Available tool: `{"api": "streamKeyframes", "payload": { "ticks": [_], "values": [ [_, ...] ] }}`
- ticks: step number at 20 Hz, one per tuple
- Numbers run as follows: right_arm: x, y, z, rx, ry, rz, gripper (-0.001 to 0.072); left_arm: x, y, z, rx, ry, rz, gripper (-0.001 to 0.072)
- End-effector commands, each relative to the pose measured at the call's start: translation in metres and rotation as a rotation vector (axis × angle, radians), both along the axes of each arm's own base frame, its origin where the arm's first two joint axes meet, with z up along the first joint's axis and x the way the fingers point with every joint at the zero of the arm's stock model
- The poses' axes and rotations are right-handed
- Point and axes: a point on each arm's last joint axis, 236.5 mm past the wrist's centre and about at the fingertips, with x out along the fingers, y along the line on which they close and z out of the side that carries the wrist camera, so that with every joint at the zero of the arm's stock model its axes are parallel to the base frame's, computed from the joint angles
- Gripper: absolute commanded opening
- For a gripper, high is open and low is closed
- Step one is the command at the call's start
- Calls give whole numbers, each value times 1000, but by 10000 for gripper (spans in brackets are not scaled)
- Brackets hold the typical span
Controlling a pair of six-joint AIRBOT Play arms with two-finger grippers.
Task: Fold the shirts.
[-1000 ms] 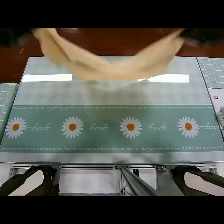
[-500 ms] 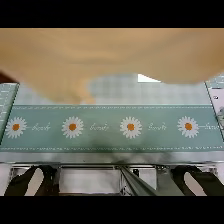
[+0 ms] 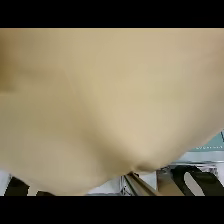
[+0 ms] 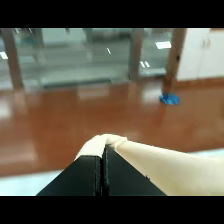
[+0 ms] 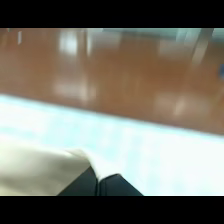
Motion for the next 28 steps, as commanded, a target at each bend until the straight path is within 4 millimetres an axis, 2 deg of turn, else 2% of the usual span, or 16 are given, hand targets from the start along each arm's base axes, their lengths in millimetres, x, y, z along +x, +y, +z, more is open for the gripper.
{"api": "streamKeyframes", "payload": {
  "ticks": [1,3,6,9,11,13,15,18,19,20,21,23,25,26,28],
  "values": [
    [47,-6,-88,24,246,-1,17,73,0,-104,-113,251,-64,24],
    [83,-15,-140,36,372,-29,17,121,-1,-158,-168,335,-70,24],
    [142,-24,-199,62,490,-53,17,188,-14,-228,-206,431,-74,24],
    [204,-31,-252,103,558,-82,17,250,-17,-266,-251,450,-32,24],
    [248,-27,-279,169,583,-87,17,280,-17,-284,-292,485,-13,24],
    [288,-18,-298,251,589,-80,17,304,-17,-304,-326,528,1,24],
    [319,-3,-317,359,607,-56,17,320,-19,-319,-374,560,8,25],
    [354,13,-340,504,607,-42,28,327,-27,-334,-450,597,-5,45],
    [362,12,-343,561,603,-60,226,327,-28,-338,-448,606,-6,211],
    [366,14,-343,616,606,-58,505,325,-28,-340,-447,618,-9,568],
    [365,12,-341,649,610,-39,629,321,-26,-343,-441,642,-15,704],
    [343,-5,-342,624,672,16,630,300,-8,-358,-379,760,-25,704],
    [295,-40,-354,557,832,46,629,262,33,-385,-304,949,4,702],
    [263,-64,-365,502,945,25,629,237,53,-400,-302,1059,18,700],
    [207,-120,-381,394,1118,-127,629,184,84,-424,-369,1249,37,700]
  ]
}}
